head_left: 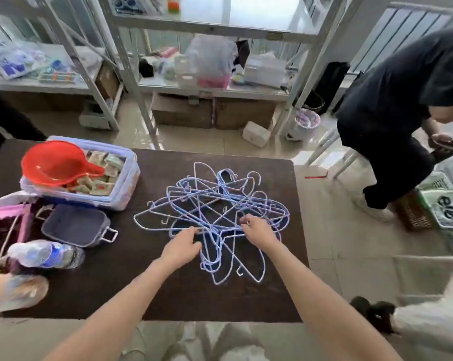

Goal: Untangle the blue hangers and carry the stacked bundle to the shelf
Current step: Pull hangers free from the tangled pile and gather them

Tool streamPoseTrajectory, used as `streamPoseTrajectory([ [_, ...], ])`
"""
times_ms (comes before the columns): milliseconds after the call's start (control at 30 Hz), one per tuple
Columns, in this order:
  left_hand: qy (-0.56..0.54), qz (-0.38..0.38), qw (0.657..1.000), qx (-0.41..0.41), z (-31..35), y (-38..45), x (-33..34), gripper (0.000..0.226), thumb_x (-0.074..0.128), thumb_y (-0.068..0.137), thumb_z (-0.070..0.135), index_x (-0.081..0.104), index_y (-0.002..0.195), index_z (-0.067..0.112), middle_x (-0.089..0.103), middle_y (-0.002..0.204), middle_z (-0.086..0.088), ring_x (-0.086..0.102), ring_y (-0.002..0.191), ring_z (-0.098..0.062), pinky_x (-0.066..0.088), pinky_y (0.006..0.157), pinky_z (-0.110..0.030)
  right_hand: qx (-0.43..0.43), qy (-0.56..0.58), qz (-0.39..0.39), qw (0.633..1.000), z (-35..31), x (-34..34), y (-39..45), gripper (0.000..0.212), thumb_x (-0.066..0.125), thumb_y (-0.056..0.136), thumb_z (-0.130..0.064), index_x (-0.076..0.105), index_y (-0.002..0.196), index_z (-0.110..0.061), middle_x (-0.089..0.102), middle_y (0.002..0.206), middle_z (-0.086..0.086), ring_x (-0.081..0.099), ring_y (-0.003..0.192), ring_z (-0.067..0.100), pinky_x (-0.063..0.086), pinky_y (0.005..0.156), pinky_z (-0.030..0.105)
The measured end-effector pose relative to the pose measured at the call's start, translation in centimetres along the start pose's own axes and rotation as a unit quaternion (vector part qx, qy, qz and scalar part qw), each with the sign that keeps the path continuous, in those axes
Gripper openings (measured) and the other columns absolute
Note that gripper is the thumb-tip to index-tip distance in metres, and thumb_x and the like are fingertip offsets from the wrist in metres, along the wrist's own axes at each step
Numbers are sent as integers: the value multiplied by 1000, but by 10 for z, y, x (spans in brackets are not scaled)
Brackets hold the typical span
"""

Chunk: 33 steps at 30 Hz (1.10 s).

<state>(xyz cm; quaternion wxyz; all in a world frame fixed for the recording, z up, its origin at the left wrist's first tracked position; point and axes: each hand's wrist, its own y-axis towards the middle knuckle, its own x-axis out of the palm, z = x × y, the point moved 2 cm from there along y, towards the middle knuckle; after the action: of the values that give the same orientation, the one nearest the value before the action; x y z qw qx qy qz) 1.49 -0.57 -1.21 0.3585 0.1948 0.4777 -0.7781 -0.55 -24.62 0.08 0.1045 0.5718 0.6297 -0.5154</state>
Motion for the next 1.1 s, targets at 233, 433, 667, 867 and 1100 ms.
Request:
streamPoseTrajectory([
  [233, -205, -37, 966, -152, -9, 18, 24, 56, 64, 92, 19, 46, 146, 12, 59, 143, -9, 57, 128, -25, 47, 108, -38, 40, -45, -86, 994, 2, 25, 34, 43, 46, 99, -52, 72, 89, -18, 77, 74, 0, 75, 70, 19, 62, 82, 42],
  [433, -259, 6, 946, -196, 6, 26, 45, 47, 63, 95, 17, 49, 140, 20, 67, 130, -6, 67, 108, -20, 60, 89, -41, -21, -96, -67, 993, -26, 55, 25, 42, 60, 92, -63, 70, 95, -22, 73, 86, -1, 70, 82, 19, 57, 72, 36],
  [667, -24, 41, 989, -139, 17, 0, 60, 16, 51, 100, 26, 59, 113, 26, 68, 115, 1, 67, 102, -22, 55, 80, -38, -46, -156, -16, 986, -38, 81, 4, 33, 63, 95, -48, 65, 99, -15, 69, 97, 5, 70, 90, 30, 43, 66, 36],
  [867, 51, 102, 992, -61, 8, -9, 41, 22, 53, 99, 24, 59, 120, 24, 61, 119, 5, 64, 105, -15, 50, 79, -29, -77, -182, 28, 980, -43, 81, 1, 29, 61, 101, -31, 55, 125, -17, 70, 110, 6, 73, 98, 32, 55, 75, 40],
  [1100, 88, 112, 988, -51, -15, 1, -1, 19, 46, 100, 30, 64, 103, 23, 73, 99, -2, 71, 94, -26, 51, 74, -37, -87, -129, 78, 985, -47, 78, -5, 9, 56, 104, -26, 57, 103, -17, 74, 89, 4, 74, 81, 30, 54, 66, 37],
])
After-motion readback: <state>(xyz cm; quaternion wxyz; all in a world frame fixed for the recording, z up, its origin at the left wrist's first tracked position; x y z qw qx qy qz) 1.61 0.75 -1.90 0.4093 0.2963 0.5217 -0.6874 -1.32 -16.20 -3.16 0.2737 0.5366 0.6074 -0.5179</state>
